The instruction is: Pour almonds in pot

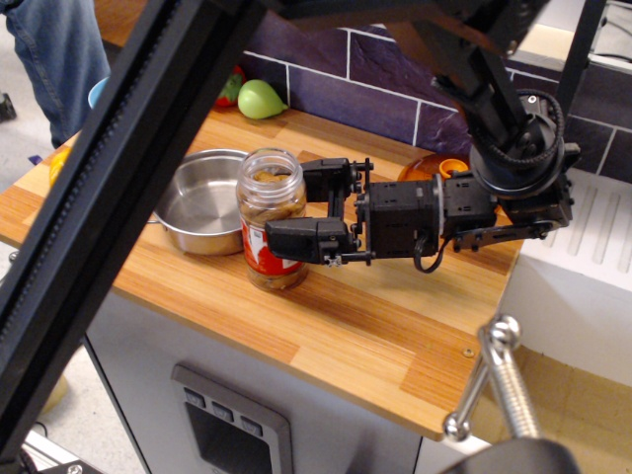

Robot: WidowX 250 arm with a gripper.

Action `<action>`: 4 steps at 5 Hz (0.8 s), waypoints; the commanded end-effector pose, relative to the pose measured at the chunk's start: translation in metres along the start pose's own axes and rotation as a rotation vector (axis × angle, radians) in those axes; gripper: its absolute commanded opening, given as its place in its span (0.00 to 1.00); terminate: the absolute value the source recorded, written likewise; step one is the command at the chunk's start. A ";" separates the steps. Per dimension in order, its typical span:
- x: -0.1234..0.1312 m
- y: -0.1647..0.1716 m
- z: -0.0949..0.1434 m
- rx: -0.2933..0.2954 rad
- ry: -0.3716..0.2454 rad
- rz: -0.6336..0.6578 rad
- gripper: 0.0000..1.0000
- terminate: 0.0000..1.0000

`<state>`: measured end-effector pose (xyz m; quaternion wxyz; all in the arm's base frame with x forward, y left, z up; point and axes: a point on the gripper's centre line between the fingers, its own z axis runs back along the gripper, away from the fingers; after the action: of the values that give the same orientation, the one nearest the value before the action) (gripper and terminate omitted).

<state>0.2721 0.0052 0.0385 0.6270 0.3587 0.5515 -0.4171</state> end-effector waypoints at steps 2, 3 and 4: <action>-0.026 -0.008 -0.022 0.026 0.000 0.036 1.00 0.00; -0.033 -0.010 -0.032 0.045 -0.016 0.056 1.00 0.00; -0.034 -0.006 -0.038 0.080 -0.033 0.133 1.00 0.00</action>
<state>0.2532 0.0402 0.0519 0.6290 0.4094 0.5173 -0.4113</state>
